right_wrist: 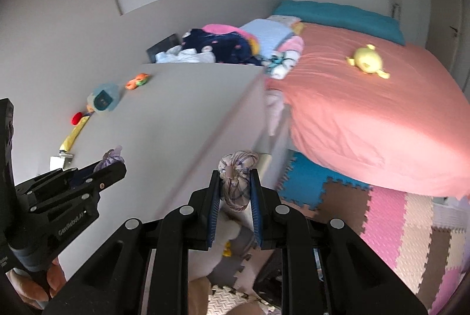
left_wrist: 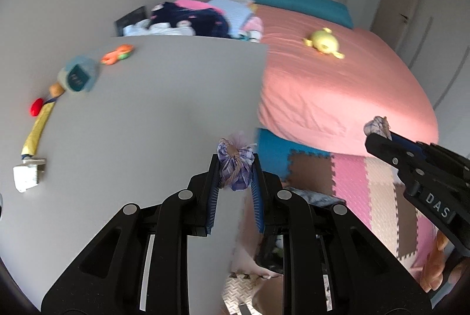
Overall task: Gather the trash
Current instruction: 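Carry both cloth scraps to the black bin and release them, then move both open tools back over the desk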
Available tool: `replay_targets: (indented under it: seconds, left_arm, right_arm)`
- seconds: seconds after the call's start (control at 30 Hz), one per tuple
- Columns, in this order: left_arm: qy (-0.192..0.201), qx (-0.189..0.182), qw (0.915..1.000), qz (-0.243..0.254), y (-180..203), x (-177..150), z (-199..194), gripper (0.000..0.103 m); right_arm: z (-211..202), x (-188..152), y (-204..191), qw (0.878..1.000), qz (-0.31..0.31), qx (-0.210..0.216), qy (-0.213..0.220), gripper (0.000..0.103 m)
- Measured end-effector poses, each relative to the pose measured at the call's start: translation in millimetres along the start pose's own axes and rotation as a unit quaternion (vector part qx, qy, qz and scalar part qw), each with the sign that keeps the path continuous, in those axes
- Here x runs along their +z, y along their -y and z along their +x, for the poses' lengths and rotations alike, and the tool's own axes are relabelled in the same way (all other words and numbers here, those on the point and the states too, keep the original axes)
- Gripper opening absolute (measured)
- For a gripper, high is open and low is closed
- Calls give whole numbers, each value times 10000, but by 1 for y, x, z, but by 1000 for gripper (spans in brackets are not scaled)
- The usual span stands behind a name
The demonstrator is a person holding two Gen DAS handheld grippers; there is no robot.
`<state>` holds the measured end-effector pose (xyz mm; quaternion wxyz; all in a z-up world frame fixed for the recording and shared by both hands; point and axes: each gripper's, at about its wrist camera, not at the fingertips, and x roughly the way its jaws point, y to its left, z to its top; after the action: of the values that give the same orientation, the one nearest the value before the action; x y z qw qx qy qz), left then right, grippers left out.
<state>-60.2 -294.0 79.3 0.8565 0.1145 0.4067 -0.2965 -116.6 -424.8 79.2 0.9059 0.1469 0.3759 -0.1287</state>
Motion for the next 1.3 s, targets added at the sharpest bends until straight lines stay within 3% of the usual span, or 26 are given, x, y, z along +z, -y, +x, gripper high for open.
replay_targets:
  seconds: [0.27, 0.53, 0.8, 0.83, 0.87, 0.9, 0.93, 0.97, 1.0, 1.3]
  left_arm:
    - [-251, -391, 9974, 557, 79, -35, 10, 20]
    - [-655, -784, 9885, 1118, 152, -74, 30, 20]
    - [-975, -996, 9816, 1308, 183, -96, 43, 22]
    - [-1037, -1014, 9804, 1335, 186, -99, 45, 23]
    - [-1136, -987, 9793, 1356, 188, -101, 47, 54]
    - [-1185, -943, 9791, 1359, 190, -101, 49, 100]
    - [-1087, -877, 9812, 1331, 190, -102, 48, 97]
    - [-994, -806, 9826, 1344, 189, -103, 47, 97]
    - [-973, -753, 9830, 1361, 188, -103, 47, 97]
    - [-1096, -810, 9828, 1250, 176, -99, 54, 97]
  right_arm:
    - [-33, -40, 64, 9982, 477, -361, 29, 21]
    - [-49, -74, 115, 9946, 818, -633, -105, 21]
    - [-43, -100, 146, 9906, 1115, -679, -409, 21]
    - [-40, -103, 151, 9887, 1218, -729, -484, 24]
    - [-37, -104, 156, 9860, 1368, -790, -536, 47]
    - [-34, -107, 164, 9826, 1625, -698, -562, 91]
    - [-33, -109, 169, 9820, 1753, -466, -521, 100]
    - [-30, -111, 174, 9804, 1873, -219, -578, 101]
    - [-22, -113, 178, 9747, 1995, -346, -950, 101]
    - [-16, -118, 183, 9718, 2141, -550, -828, 101]
